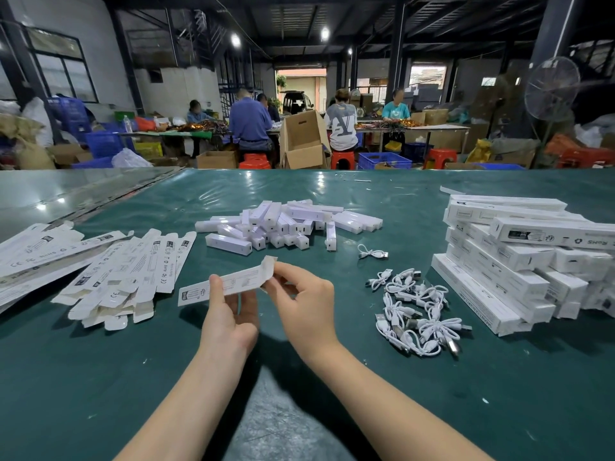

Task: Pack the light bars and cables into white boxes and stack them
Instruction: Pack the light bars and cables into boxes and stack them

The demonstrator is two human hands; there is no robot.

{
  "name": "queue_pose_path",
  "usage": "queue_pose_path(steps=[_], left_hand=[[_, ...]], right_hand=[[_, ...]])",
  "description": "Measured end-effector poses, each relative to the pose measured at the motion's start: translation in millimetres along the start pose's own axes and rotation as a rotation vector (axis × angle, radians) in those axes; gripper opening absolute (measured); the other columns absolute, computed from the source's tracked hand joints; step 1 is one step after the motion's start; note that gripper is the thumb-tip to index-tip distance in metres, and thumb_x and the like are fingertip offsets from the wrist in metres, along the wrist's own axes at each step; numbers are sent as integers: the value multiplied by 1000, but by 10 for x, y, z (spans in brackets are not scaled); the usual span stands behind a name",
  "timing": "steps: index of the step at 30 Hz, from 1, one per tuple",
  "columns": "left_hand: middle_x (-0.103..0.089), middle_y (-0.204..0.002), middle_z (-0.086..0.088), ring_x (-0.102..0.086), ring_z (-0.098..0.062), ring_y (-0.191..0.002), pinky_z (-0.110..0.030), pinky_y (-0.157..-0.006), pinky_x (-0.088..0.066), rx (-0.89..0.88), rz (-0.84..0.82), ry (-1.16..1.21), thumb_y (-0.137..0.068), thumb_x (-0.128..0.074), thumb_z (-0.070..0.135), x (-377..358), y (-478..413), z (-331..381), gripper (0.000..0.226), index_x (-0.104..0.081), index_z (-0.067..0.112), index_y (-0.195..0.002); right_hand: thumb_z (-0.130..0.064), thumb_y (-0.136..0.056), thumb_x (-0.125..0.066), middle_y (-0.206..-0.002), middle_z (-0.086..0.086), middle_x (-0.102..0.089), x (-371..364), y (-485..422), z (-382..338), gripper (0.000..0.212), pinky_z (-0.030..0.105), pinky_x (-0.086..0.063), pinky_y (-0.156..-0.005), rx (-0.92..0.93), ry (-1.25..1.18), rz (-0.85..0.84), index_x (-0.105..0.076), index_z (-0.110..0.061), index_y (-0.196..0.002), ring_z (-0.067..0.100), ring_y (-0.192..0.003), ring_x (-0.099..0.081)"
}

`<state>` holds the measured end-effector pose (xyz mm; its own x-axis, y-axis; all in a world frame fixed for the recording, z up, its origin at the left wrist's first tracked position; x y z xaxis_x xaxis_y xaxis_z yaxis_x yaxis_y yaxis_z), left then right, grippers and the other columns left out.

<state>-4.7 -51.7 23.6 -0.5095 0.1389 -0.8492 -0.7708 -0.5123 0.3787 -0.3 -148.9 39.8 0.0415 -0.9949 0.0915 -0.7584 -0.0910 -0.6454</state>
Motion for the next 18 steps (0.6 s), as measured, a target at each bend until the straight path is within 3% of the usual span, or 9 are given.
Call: queue_pose_path(steps=[3,6,12,15,18], left_hand=[[-61,-44,5,-59,-5,-39,-17,-43,-50,3,-5,7,-89,-61,24,3,-12,17,19,-56,13,-75],[-62,-46,5,-61,-6,-41,-19,-46,-53,-2,-22,-4,-89,-62,24,1,-26,30,18,-57,12,-77],[-64,-49,1,-64,-10,-45,-25,-54,-57,9,-101,-37,-90,-60,20,-20,-36,28,16,-57,9,-78],[-66,-54,-1,-66,-13,-49,-34,-57,-57,60,-167,-83,-90,-59,19,-45,-24,37,17,-58,9,-76],[-67,-55,-2,-67,-14,-50,-35,-55,-57,92,-191,-178,-89,-61,18,-63,6,17,15,-58,10,-76]], right_hand=[[-10,-78,-60,-86,2,-71,32,-10,-9,25,27,-49,-75,6,46,-35,-73,-13,-99,15,-79,-62],[-1,-77,-66,-80,-4,-68,65,-42,2,18,25,-52,-77,-81,-20,-74,-68,-12,-91,6,-76,-62],[3,-72,-70,-69,-11,-64,139,-123,45,22,13,-47,-65,-244,-116,-74,-65,-18,-73,-3,-60,-56],[6,-70,-69,-70,-7,-62,206,-156,103,22,15,-45,-62,-278,-49,-38,-66,-15,-74,-1,-60,-53],[16,-69,-61,-65,-4,-61,258,-195,178,30,16,-45,-57,-368,-172,-6,-62,-14,-68,4,-61,-52]])
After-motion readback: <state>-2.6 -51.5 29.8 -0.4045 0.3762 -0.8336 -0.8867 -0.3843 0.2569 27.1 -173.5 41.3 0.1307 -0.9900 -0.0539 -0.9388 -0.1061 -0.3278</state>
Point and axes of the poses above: each hand's wrist, its own y-axis away from the middle knuckle, its own x-axis out of the back of the hand, z = x × y, the point moved 2 cm from there along -y, towards the middle knuckle
